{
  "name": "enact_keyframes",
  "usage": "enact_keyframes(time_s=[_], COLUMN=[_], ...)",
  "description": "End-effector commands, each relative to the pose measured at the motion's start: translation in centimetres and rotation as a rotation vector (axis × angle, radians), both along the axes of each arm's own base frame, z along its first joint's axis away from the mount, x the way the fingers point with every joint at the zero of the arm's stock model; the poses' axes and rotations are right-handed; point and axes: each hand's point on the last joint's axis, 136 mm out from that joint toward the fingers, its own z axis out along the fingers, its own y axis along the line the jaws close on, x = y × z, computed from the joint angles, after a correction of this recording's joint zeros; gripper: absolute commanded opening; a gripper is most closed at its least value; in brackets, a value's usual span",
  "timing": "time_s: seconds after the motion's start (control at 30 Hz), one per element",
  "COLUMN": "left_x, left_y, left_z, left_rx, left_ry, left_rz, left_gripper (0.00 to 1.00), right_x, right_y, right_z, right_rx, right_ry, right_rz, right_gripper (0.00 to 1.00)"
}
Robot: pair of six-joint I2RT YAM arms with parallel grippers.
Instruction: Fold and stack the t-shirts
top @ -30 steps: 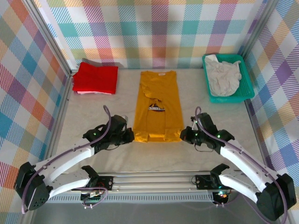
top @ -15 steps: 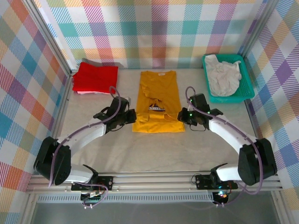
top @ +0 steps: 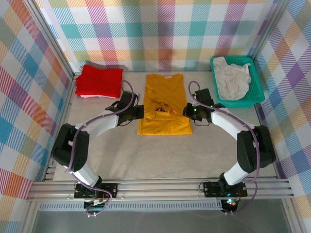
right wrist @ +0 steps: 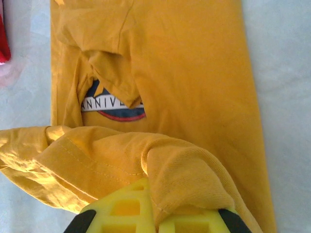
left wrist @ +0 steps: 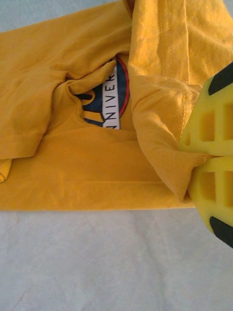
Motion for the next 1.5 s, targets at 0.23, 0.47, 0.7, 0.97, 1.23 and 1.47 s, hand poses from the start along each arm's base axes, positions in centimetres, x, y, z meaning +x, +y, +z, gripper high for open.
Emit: enact_keyframes(time_s=[0.23, 0.47, 0.7, 0.97, 1.23, 1.47], left_x=[8.5, 12.2, 4.1, -0.1, 0.0, 2.5], left_y=[-0.4, 0.2, -0.1, -2.9, -5.4, -5.4], left_z=[0.7, 7.0, 5.0, -1.5, -5.3, -7.0], left_rx=[0.056, 0.036, -0.038, -0.048, -0.061, 0.033], left_ry=[-0.08, -0.141, -0.124, -0.054, -0.001, 0.0], left_rz=[-0.044, -0.05, -0.042, -0.105, -0.107, -0.096], left_gripper=[0.42, 0.51, 0.49, 0.21, 0.16, 0.16], right_x=[7.3, 10.1, 2.2, 0.2, 2.8, 3.6], right_y=[-1.4, -2.8, -0.4, 2.0, 2.5, 2.6], right_z=[0.1, 5.0, 4.3, -0.4, -3.7, -5.5], right_rx=[-0.043, -0.015, 0.064, 0.073, 0.037, 0.043], right_ry=[-0.039, -0.071, -0.117, -0.044, -0.022, 0.005], right_rz=[-0.043, -0.058, 0.064, 0.117, 0.06, 0.028], right_gripper=[0.45, 0.48, 0.23, 0.0, 0.0, 0.0])
